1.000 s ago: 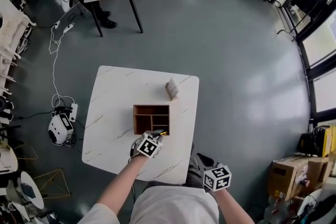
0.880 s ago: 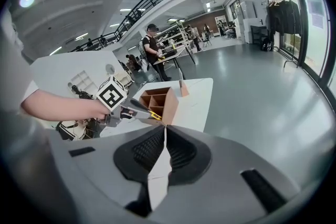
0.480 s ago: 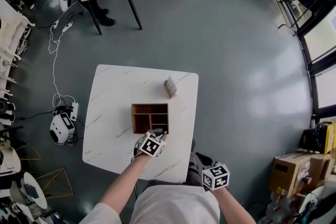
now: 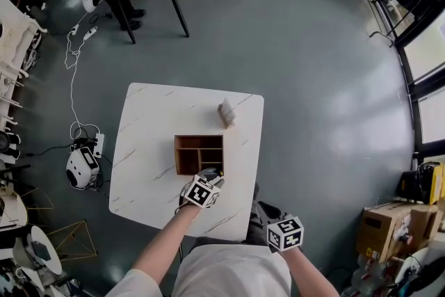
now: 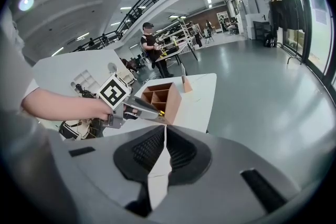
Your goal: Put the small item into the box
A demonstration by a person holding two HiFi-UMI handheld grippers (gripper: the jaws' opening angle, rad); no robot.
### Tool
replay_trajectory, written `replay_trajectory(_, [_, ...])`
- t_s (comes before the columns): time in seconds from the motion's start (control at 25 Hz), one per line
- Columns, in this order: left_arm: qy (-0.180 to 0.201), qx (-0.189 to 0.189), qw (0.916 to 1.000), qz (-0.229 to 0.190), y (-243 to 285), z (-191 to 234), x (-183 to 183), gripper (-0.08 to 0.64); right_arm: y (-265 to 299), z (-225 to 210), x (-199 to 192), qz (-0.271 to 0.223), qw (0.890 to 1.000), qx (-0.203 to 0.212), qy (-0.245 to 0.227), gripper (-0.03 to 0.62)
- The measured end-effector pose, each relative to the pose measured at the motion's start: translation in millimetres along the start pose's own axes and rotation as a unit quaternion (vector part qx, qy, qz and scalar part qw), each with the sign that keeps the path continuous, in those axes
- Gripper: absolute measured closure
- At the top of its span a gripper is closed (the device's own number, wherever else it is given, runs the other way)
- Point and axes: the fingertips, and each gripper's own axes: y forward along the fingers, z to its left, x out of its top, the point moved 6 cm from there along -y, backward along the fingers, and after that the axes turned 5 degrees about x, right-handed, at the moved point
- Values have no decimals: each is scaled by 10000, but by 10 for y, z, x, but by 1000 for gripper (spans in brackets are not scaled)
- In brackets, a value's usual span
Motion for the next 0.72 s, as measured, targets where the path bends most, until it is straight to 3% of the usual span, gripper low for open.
replay_trajectory(0.16, [-25, -5, 10000, -73, -66, 11, -24, 443, 3, 30, 27, -8, 10000, 13, -42, 561])
replay_trajectory(0.72, [-114, 169, 9917, -1270, -651, -144, -124, 502, -89, 309, 98, -94, 9988, -116, -474, 561])
